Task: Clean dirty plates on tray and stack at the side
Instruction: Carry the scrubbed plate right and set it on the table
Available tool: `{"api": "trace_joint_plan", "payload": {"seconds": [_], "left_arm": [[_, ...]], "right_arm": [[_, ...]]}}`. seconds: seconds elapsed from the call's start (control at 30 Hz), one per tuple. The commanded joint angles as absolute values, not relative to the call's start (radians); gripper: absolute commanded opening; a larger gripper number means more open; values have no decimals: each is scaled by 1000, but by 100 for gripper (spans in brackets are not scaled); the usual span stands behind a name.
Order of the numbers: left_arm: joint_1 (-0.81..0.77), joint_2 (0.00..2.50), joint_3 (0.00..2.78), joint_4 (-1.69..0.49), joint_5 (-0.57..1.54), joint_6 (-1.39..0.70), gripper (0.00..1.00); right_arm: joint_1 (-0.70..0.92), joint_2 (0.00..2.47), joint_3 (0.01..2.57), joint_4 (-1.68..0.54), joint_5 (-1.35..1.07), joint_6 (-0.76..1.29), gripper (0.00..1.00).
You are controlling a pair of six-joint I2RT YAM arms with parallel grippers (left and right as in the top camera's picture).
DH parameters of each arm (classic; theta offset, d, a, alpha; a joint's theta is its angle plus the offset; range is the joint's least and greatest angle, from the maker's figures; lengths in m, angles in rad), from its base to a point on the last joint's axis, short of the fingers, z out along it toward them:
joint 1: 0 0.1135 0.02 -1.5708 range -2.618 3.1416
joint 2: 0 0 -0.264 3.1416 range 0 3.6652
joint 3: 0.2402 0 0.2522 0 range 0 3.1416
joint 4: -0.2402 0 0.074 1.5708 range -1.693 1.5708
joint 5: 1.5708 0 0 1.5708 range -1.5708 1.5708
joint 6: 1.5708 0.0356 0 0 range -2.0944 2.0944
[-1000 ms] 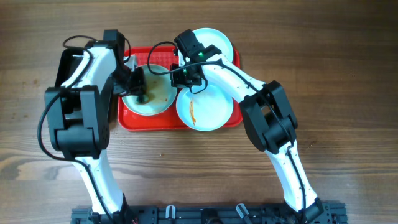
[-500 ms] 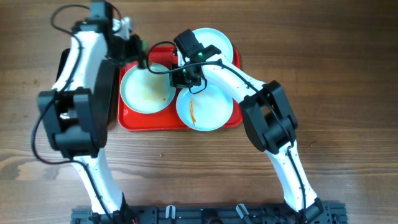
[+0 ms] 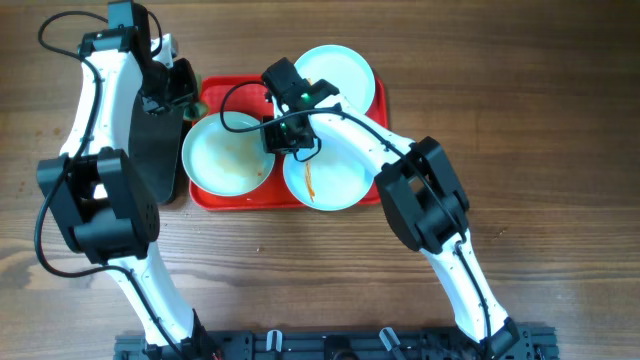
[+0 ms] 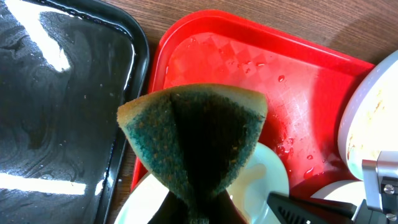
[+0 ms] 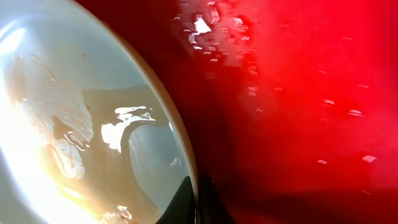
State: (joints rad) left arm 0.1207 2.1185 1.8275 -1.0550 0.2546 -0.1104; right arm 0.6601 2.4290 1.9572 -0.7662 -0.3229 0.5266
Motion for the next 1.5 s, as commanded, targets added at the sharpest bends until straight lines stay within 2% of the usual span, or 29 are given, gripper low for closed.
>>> {"api": "trace_joint_plan", "payload": {"seconds": [0.0,0.17,0.4,0.67,0.9,1.2,1.47], "left_arm": [[129,2107,1839,-1050,213,-116,4],[145,2107,1839,-1048,204,-117,4],[217,2107,1839,-1049,208,-172,4],[234,2107,1839,-1053,207,-172,4],[234,2107,1838,-1053,207,-172,4],[234,2107,1837,-1059,207,-172,4],[234,2107,1837,-1060,207,-172,4]], "right_arm": [[626,2398,1973,-795,-219,469,4],[623,2295,1973,-871,-16,384,4],[624,2192,1973,-849,120,313,4],[655,2173,1974,-846,367,236,4],[780,2169,1974,-831,779,156,4],[939,2169,1973,-757,1308,156,4],[958,2169,1973,-741,1318,156,4]]}}
